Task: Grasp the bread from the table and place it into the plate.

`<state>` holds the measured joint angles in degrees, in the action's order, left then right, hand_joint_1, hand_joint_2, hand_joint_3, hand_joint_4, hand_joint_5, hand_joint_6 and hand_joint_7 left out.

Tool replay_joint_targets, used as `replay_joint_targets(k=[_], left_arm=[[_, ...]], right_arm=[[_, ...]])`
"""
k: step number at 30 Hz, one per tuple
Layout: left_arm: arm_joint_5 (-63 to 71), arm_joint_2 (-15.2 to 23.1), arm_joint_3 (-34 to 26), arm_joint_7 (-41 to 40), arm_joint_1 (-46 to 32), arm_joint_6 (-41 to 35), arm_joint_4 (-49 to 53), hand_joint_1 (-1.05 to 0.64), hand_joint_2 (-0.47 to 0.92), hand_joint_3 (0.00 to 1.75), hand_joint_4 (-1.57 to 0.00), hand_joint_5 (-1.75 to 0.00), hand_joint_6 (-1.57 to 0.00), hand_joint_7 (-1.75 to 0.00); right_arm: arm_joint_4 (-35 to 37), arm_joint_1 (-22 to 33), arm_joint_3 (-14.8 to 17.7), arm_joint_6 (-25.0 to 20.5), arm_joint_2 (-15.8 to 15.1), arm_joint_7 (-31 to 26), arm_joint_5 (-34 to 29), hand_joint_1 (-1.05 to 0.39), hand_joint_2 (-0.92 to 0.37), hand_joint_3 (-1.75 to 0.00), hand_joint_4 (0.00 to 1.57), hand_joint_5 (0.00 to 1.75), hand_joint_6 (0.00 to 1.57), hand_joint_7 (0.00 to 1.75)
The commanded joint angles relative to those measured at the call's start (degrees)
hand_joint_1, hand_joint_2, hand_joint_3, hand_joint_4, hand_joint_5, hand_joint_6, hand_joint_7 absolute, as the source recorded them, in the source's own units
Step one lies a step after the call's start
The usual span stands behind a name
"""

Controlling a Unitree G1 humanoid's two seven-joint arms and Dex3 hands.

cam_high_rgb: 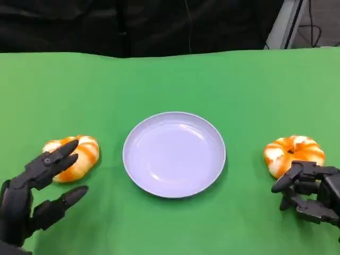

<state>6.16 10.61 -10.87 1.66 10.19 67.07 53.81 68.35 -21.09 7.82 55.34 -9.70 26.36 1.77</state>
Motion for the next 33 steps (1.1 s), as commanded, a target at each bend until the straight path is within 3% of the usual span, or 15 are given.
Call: replay_joint_targets(k=[1,18,33], left_arm=[[3.0,2.1,0.2,-3.6,0.3,-1.2,-0.8,-0.56,0.92,0.07,-0.72,0.00,-0.62,0.00],[20.0,9.0,5.2,-21.9,2.1,-9.1,-3.5,-0.55,0.92,0.02,-0.70,0.00,-0.62,0.00],[32.2,13.1,15.0,-36.4,4.7,-21.4,-4.7,-0.64,0.92,0.01,-0.67,0.00,-0.59,0.00]], right_arm=[[-0.2,0.4,0.4,-0.4,-0.9,0.1,0.8,0.10,-0.77,-0.74,0.89,1.39,0.93,1.00],[-0.3,0.6,0.4,-0.3,-0.9,-0.2,0.6,0.10,-0.78,-0.71,0.89,1.39,0.93,0.99],[-0.3,0.7,0.6,-0.4,-0.9,0.5,1.0,0.10,-0.79,-0.70,0.88,1.39,0.93,0.99]])
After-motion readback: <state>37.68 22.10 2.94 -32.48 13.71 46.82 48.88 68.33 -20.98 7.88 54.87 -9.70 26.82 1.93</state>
